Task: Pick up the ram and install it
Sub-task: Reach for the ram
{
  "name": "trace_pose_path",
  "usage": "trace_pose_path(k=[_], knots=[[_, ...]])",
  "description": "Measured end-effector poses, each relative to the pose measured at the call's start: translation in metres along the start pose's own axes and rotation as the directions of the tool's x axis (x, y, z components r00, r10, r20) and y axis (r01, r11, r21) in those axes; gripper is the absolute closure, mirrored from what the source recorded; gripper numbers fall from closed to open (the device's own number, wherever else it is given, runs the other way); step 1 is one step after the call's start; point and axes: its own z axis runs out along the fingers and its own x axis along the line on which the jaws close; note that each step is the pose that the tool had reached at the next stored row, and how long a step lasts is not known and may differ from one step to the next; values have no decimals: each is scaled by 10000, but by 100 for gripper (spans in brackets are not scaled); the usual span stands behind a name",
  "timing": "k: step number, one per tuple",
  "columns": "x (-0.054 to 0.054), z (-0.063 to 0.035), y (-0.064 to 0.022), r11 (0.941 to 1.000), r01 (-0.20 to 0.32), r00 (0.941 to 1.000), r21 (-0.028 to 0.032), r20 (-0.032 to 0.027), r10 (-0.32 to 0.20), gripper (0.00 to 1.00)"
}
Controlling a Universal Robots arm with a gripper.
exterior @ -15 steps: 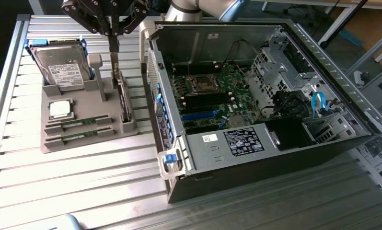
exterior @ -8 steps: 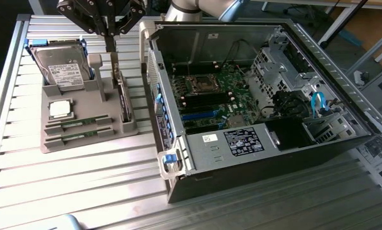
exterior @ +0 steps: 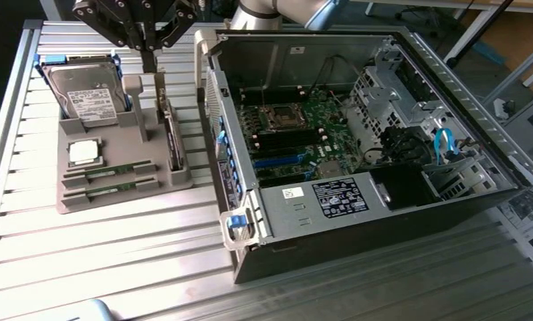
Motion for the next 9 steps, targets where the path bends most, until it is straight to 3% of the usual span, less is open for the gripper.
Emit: trace_pose_path(k=[9], knots=[[69, -1, -5, 10000, 0, 10000, 0, -1, 0, 89]])
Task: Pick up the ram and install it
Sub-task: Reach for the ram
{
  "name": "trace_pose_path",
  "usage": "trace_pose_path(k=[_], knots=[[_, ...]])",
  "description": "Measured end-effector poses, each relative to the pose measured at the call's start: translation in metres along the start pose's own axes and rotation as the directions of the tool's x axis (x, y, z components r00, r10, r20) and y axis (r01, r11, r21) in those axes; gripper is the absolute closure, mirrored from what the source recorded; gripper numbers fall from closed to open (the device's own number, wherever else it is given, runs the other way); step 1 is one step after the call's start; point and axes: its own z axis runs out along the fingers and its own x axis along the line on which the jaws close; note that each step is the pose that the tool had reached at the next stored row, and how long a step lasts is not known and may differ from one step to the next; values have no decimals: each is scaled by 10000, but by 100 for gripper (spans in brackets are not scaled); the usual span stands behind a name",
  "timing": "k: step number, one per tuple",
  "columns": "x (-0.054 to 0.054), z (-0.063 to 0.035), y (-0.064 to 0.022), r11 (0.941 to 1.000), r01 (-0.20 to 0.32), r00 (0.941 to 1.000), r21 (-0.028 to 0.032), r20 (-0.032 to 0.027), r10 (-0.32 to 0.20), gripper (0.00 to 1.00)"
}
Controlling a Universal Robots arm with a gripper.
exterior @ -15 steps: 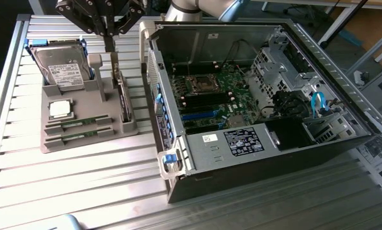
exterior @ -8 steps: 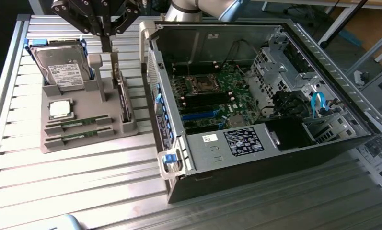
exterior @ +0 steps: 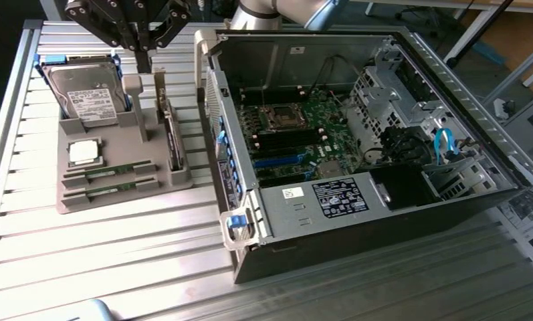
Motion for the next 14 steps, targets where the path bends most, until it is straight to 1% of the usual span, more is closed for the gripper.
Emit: trace_pose_path(k=[14], knots=[[128, -1, -10, 10000, 1, 10000, 0, 0, -1, 89]])
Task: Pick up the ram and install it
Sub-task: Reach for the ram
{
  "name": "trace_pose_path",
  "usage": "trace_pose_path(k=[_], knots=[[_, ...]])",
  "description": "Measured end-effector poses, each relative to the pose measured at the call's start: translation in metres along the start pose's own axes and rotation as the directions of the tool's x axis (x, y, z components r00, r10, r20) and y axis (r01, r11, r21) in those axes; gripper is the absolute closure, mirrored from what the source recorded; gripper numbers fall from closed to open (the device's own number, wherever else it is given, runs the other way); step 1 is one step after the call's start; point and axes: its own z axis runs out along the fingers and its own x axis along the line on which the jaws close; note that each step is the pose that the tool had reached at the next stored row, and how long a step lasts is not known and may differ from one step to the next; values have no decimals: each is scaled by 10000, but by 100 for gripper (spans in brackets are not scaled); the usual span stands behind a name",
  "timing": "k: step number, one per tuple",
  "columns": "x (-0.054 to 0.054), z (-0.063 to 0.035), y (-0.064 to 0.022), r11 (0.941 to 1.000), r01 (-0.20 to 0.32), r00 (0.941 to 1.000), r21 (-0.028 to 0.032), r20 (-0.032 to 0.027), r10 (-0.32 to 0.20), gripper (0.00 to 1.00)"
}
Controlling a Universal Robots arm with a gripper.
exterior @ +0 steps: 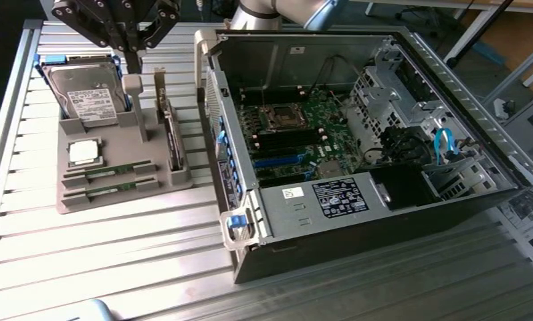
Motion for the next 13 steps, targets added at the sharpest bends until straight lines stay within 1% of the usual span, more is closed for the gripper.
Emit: trace_pose_path(k=[13], knots=[[129, -1, -10, 10000, -1, 10000, 0, 0, 1, 89]])
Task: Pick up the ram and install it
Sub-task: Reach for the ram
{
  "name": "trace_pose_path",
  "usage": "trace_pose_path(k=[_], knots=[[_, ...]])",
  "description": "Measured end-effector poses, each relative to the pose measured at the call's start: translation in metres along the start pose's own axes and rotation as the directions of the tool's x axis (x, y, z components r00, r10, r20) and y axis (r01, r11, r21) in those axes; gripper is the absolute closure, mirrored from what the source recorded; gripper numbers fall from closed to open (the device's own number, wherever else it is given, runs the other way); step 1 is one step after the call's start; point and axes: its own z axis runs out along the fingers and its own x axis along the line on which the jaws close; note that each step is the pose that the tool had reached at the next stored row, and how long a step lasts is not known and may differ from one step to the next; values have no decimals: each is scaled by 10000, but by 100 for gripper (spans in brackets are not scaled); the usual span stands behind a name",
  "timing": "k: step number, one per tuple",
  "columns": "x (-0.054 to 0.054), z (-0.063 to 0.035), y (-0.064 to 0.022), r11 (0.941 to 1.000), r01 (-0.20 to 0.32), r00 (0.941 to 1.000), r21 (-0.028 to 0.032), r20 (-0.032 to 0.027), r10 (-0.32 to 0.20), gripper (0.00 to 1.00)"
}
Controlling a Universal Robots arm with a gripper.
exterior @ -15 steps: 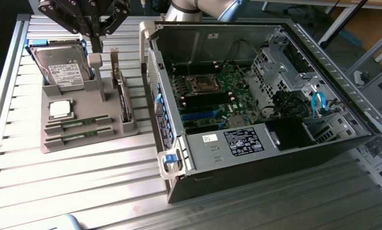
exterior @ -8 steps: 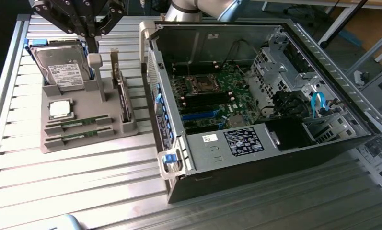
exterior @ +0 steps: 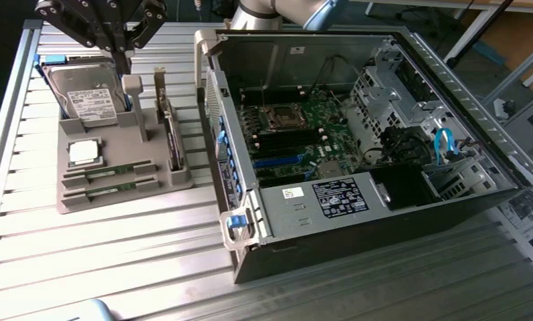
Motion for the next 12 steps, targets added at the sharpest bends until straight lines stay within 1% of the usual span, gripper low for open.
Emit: trace_pose_path(k=[12], knots=[[122, -2, -9, 10000, 1, 10000, 0, 0, -1, 89]])
